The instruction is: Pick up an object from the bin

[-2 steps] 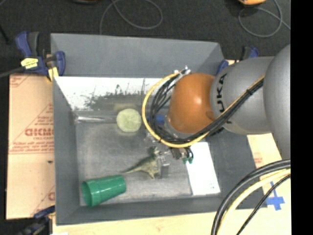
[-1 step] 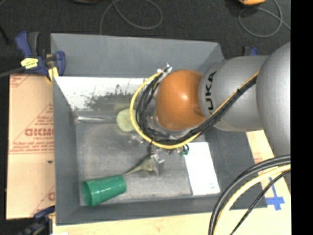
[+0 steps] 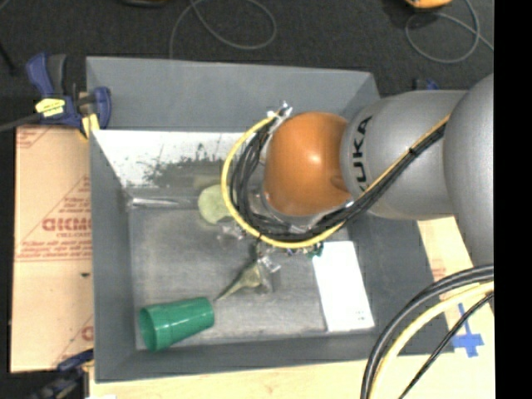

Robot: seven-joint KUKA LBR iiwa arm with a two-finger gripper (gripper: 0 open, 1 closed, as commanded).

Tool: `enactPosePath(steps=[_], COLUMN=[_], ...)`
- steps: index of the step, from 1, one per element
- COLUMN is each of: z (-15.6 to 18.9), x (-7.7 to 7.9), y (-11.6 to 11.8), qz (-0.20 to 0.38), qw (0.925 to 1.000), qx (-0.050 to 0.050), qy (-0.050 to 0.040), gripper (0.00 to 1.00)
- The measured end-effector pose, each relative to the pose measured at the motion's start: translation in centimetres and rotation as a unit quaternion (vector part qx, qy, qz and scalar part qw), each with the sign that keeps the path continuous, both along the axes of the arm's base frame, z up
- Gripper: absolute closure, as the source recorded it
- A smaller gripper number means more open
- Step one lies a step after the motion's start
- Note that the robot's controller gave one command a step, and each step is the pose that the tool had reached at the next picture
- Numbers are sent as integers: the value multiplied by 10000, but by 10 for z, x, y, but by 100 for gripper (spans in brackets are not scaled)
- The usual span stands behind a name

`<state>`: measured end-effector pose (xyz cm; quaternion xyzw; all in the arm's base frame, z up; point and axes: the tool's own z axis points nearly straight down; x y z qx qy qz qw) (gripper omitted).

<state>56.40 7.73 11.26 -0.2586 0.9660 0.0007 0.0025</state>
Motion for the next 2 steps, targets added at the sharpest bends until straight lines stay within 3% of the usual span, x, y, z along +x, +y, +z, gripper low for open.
enactPosePath(steps=[1, 2], z=[-27, -42], x=[10, 21], y=[1, 4], qz=[409, 1319], qw=[9992, 9913], qx=[-17, -10], qy=[11, 15], gripper=[0, 100])
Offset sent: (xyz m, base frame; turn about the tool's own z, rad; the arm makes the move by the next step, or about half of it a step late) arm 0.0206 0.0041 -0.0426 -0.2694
